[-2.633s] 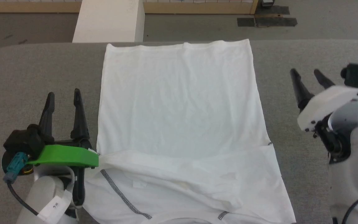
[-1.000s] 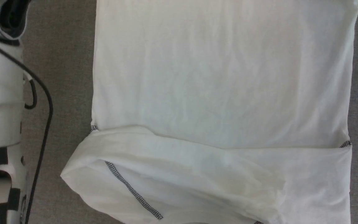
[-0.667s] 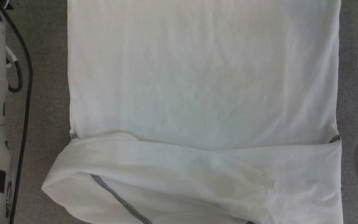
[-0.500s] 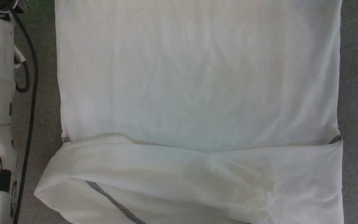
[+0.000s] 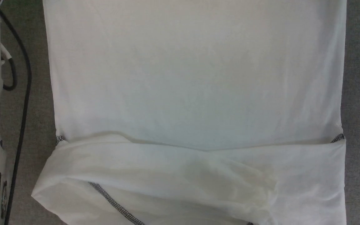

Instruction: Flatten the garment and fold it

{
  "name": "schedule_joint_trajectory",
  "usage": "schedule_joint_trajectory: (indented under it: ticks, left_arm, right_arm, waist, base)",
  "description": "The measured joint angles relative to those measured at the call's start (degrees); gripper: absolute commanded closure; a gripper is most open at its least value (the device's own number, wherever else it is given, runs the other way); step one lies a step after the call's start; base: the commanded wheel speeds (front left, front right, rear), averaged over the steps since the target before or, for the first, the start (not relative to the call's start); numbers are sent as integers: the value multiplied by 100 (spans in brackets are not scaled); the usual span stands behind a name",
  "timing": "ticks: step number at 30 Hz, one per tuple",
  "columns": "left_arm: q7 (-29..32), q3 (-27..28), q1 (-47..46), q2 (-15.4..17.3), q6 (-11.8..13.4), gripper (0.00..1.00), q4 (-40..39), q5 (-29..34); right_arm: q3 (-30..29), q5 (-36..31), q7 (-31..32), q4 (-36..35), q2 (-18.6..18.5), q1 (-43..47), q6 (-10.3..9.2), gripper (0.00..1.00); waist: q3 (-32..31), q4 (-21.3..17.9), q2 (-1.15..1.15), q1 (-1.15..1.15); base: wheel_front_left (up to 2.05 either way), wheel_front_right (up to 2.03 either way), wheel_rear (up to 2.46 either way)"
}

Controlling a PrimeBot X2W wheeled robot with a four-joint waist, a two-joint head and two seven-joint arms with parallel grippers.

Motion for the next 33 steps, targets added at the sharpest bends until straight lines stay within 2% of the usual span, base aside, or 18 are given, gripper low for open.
schedule_joint_trajectory:
  ticks: [8,12,15,20,24,28,33]
  left_arm:
    - [-1740,-125,-225,-11,-4,100,19,569]
    - [-2346,-236,-207,-41,-193,100,159,554]
    - [-2732,-339,-43,-47,-302,100,163,431]
    - [-3179,-557,931,-18,-341,100,-223,-1]
    - [-3307,-812,1946,160,-359,100,-667,-229]
    - [-3471,-677,3056,366,-319,100,-1045,-513]
    - [-3619,-567,4397,332,-68,100,-1614,-873]
  right_arm:
    - [-311,-53,-900,8,-53,-138,1,100]
    - [-274,197,-1282,-9,-194,-96,1,100]
    - [-226,641,-1533,-75,-305,211,1,100]
    - [-129,1499,-1756,-480,-554,1393,0,100]
    - [-188,2131,-1809,-1046,-730,2588,0,100]
    - [-307,2547,-1790,-1625,-684,3839,1,100]
    - [-533,2827,-1677,-2184,-460,5197,1,100]
  waist:
    - [-327,52,0,0]
    - [-609,88,0,0]
    - [-867,115,0,0]
    - [-1410,161,0,0]
    - [-1920,210,0,0]
    - [-2459,251,0,0]
    - [-3093,287,0,0]
  base:
    - [0,0,0]
    - [0,0,0]
    - [0,0,0]
    - [0,0,0]
    - [0,0,0]
    - [0,0,0]
    - [0,0,0]
